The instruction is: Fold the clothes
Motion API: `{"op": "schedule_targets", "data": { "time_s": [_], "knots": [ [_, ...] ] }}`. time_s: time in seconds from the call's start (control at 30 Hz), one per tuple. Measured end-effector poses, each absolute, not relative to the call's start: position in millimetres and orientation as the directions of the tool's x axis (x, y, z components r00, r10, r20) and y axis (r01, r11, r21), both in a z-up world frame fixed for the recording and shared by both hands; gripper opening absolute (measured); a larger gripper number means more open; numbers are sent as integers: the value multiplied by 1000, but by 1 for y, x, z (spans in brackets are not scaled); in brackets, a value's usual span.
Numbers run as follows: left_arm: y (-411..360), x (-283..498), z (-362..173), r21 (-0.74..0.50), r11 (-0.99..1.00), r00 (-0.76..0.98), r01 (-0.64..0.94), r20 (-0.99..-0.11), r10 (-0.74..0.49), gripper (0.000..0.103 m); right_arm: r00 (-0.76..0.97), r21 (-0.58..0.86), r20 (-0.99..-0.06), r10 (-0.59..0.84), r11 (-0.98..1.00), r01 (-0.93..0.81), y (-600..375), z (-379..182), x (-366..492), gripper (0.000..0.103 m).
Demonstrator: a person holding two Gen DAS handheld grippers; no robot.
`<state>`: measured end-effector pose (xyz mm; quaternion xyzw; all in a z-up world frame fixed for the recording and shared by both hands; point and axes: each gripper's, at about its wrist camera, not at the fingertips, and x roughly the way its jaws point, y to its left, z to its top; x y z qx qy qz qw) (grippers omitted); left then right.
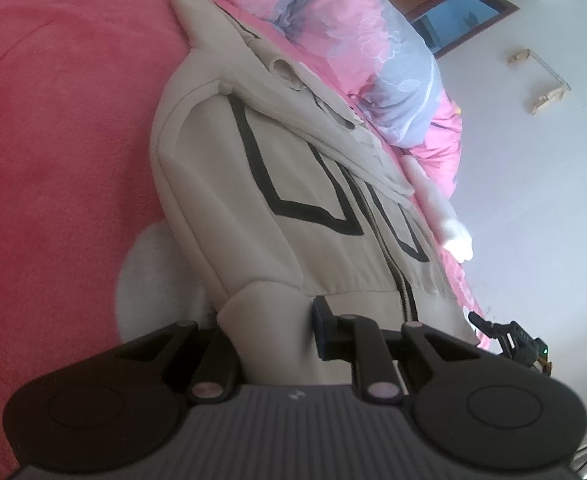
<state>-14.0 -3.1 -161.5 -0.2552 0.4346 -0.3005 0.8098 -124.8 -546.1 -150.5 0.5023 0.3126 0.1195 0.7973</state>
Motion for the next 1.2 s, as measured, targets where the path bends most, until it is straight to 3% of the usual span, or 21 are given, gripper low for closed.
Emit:
{"op": "schedule_targets", "data": {
  "time_s": [0.1, 0.17, 0.23, 0.3, 0.8, 1.2],
  "knots": [
    [-4, -17, -160, -665, 692, 443, 281, -549, -709, 25, 776, 881, -378, 505, 454, 134, -543, -153, -119, 27],
    [-5, -18, -159, -659, 693, 444, 292, -549, -709, 24, 772, 878, -386, 504, 458, 141, -539, -154, -113, 17],
    [-6, -21, -156, -652, 698, 449, 297, -550, -704, 12, 774, 872, -390, 499, 470, 136, -534, -153, -109, 8],
    [-6, -24, -152, -644, 703, 454, 301, -552, -700, 8, 787, 866, -378, 488, 487, 114, -528, -147, -108, 5],
    [3, 7, -90, -693, 598, 492, 403, -387, -780, 6, 843, 810, -242, 481, 578, -98, -511, -56, -67, 4],
    [4, 90, -57, -618, 650, 579, 442, -357, -733, 6, 849, 759, -206, 487, 627, -176, -508, -19, 30, 4]
  ]
}}
